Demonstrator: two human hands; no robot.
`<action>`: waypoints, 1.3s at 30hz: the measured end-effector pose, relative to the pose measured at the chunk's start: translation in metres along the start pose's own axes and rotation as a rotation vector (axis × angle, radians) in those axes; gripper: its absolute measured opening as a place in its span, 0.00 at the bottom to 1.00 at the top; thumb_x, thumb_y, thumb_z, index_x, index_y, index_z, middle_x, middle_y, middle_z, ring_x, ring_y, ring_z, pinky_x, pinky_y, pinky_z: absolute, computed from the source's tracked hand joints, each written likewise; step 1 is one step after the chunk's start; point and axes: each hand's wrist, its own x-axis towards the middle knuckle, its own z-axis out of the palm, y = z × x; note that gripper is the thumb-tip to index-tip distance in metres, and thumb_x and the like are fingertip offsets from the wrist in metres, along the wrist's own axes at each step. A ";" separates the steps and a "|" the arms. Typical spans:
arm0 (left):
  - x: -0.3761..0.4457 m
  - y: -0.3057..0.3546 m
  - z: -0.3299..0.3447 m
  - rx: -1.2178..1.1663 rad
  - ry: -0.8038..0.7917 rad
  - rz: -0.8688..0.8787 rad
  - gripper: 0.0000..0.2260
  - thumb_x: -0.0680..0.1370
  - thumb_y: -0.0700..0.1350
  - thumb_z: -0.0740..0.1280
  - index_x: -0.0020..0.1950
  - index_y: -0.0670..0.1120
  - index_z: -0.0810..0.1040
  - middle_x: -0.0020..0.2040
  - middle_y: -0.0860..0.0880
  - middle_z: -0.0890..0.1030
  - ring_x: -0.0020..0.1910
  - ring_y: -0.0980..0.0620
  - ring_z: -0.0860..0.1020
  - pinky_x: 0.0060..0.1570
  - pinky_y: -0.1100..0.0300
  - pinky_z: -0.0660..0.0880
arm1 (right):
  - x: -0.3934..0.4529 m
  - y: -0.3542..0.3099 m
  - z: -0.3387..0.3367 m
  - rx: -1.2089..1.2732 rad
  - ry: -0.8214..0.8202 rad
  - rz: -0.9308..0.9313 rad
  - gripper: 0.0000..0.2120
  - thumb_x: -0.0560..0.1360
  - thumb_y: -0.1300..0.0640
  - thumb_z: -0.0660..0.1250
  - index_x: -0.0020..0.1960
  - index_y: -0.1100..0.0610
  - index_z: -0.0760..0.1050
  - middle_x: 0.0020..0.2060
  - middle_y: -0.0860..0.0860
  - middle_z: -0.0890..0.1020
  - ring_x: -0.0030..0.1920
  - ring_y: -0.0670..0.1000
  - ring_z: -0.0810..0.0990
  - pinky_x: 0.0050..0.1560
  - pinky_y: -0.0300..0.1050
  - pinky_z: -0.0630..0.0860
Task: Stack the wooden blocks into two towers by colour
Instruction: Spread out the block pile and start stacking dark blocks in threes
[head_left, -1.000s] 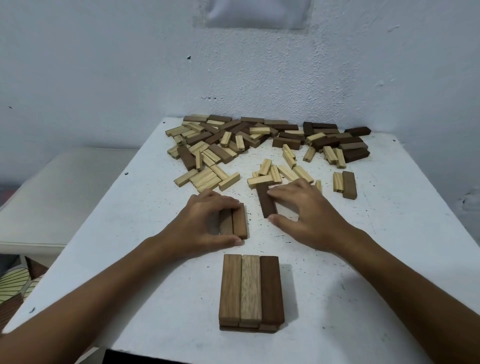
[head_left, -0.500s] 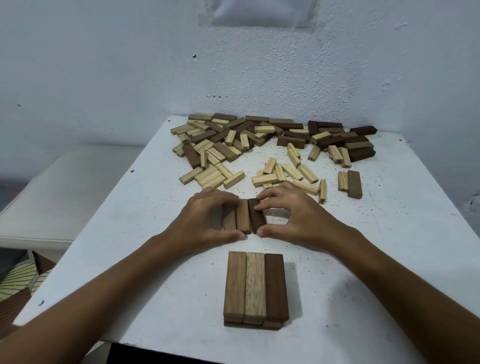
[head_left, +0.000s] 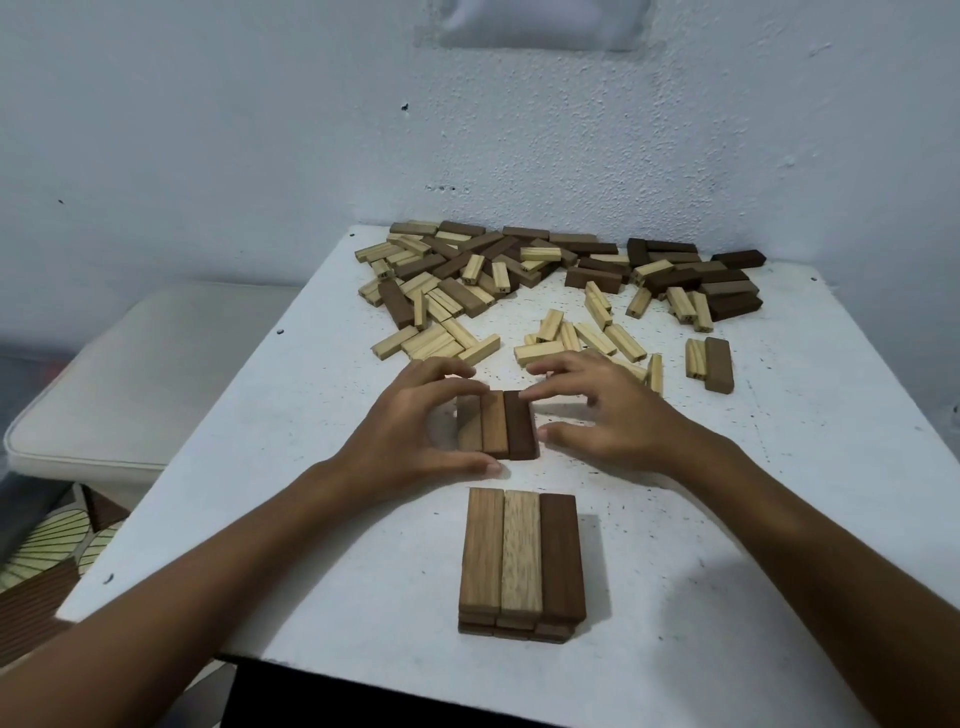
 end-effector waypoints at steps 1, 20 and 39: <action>-0.002 0.002 0.000 -0.024 0.024 -0.014 0.34 0.62 0.70 0.71 0.62 0.53 0.78 0.62 0.57 0.74 0.63 0.60 0.70 0.55 0.63 0.70 | 0.002 0.001 -0.003 -0.010 -0.004 0.001 0.17 0.72 0.53 0.73 0.60 0.45 0.79 0.66 0.43 0.73 0.68 0.45 0.66 0.66 0.55 0.67; 0.021 0.008 -0.008 0.025 -0.134 0.041 0.36 0.64 0.59 0.74 0.70 0.49 0.72 0.66 0.54 0.73 0.60 0.59 0.73 0.54 0.70 0.71 | -0.010 -0.021 0.018 -0.223 0.099 0.012 0.17 0.75 0.44 0.69 0.61 0.48 0.80 0.49 0.47 0.76 0.52 0.46 0.70 0.47 0.44 0.71; -0.012 0.044 0.017 -0.846 0.355 -0.345 0.22 0.79 0.64 0.54 0.71 0.60 0.66 0.72 0.56 0.69 0.72 0.58 0.65 0.64 0.68 0.64 | 0.013 -0.046 0.041 0.980 0.337 0.255 0.33 0.72 0.37 0.50 0.73 0.48 0.62 0.75 0.53 0.65 0.74 0.50 0.64 0.76 0.50 0.58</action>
